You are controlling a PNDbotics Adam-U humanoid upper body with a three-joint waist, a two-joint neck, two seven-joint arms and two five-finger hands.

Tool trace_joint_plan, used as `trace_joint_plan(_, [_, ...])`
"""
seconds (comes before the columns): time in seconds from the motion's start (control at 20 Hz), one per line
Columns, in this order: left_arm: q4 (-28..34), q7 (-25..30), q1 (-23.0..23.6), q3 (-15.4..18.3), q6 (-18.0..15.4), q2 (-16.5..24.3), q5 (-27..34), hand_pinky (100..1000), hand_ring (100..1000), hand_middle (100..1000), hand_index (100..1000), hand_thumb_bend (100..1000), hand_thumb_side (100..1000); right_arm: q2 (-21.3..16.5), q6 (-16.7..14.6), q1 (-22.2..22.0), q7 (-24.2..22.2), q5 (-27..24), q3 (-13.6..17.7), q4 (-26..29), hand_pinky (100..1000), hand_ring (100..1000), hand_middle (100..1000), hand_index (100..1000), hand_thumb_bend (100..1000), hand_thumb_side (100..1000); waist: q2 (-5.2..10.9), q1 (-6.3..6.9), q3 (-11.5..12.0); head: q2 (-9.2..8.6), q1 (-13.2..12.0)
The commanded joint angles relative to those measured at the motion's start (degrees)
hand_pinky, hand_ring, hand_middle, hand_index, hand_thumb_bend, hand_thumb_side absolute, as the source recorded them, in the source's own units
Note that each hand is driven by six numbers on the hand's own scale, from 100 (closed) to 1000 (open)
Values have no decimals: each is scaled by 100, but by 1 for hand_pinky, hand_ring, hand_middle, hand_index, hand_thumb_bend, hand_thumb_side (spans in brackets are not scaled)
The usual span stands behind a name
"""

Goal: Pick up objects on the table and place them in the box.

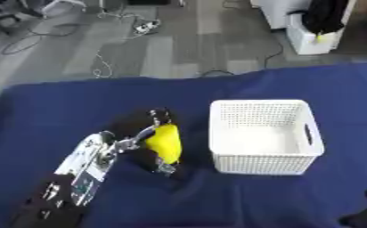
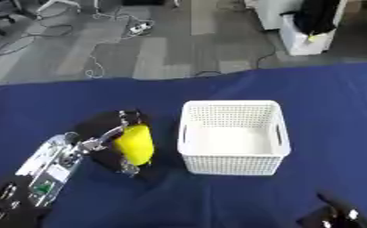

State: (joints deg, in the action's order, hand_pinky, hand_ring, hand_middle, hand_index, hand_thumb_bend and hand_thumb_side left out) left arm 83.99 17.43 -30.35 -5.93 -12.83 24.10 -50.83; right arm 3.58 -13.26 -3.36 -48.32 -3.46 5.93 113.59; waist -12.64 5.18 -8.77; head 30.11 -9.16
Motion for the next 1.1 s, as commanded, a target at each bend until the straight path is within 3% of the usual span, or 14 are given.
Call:
trace_joint_plan(0.05, [-43,55,-15,26,3,50,48,418,734,807,841,943,823,25,-20,22,-39,8,3,100,726,503,606,945,813,724,49,-36,6,-21,-51])
trace_joint_plan(0.1, [-44,67,-16,25,1,50,52,423,734,808,842,945,832,25,-20,23,-41,9,2,100,726,503,606,945,813,725,48,-35,6,-22,-51])
trace_joint_plan(0.4, [-39,121,-20,17,24,46,25,287,575,730,813,855,650,18,-11,24,-44,0,3,100,727,503,606,945,812,724,54,-31,-2,-29,-49])
trace_joint_plan(0.75, [-23,28,-26,14,55,37,9,154,446,590,764,823,607,1,4,26,-45,-18,5,100,727,503,607,946,812,725,65,-20,-8,-47,-50])
trace_joint_plan(1.1, [-41,-27,-31,8,74,32,35,100,388,509,751,783,585,-20,27,30,-42,-34,11,100,727,503,607,946,811,726,79,-5,-14,-65,-48])
